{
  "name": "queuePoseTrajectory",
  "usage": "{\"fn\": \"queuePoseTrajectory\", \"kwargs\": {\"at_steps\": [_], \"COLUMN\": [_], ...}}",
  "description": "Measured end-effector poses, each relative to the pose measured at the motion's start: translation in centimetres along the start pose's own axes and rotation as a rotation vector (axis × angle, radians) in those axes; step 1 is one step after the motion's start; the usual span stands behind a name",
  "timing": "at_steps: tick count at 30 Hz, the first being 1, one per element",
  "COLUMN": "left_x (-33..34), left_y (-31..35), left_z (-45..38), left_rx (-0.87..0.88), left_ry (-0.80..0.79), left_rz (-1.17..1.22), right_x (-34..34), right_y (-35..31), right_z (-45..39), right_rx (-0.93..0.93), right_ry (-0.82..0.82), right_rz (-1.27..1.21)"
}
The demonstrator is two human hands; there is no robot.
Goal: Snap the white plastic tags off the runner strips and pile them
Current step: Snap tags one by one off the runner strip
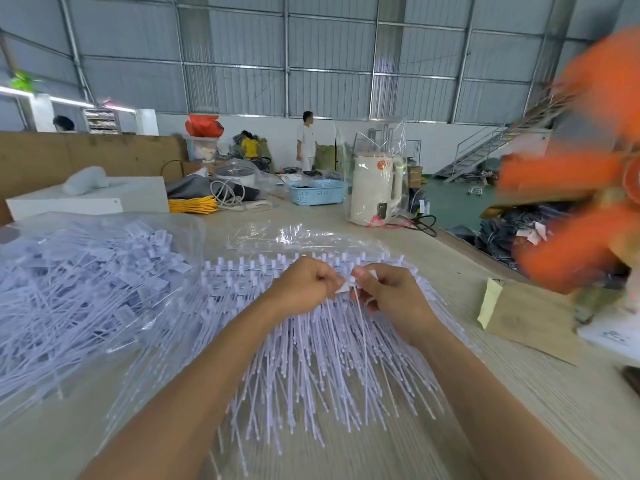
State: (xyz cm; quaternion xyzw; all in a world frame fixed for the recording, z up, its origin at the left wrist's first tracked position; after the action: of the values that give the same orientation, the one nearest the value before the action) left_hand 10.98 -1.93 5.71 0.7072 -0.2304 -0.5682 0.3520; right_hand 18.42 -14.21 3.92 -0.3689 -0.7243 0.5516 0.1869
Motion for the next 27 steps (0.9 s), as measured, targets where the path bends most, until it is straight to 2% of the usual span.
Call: {"fn": "queuePoseTrajectory", "kwargs": {"at_steps": [5,8,10,19,23,24,27], "left_x": [-0.4,-0.4,-0.4,-0.8,-2.1,-2.7,-2.6], "left_y": [0.3,0.7,1.0,3.0,2.7,2.5,1.9], "left_z": [0.1,0.5,0.7,1.0,1.4,1.4,1.0], "left_rx": [-0.090,-0.100,-0.096,-0.022,-0.039,-0.027,0.000], "left_ry": [-0.013,-0.084,-0.109,-0.077,-0.133,-0.109,-0.036], "left_rz": [0.268,0.413,0.447,0.370,0.270,0.236,0.141], "right_x": [0.0,0.1,0.1,0.0,-4.8,-5.9,-5.0], "right_y": [-0.9,-1.6,-2.0,-1.8,-0.2,0.2,0.5], "right_z": [0.1,0.3,0.4,0.3,0.2,0.2,-0.5], "right_rx": [-0.183,-0.315,-0.353,-0.159,0.091,0.118,0.135], "right_ry": [0.020,0.017,0.023,0.039,0.298,0.315,0.178], "right_rz": [0.115,0.255,0.252,-0.037,-0.381,-0.495,-0.675]}}
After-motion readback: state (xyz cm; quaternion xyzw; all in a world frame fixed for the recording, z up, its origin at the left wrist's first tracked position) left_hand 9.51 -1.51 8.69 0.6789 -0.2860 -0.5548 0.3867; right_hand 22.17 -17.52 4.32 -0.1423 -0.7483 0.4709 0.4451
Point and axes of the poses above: each hand's wrist, its own z-axis away from the middle knuckle, its own x-axis out of the palm, y = z × x, the point moved 5 cm from there along -z, towards the middle knuckle, and after that the axes turned 7 degrees about -y, right-handed, at the moved point
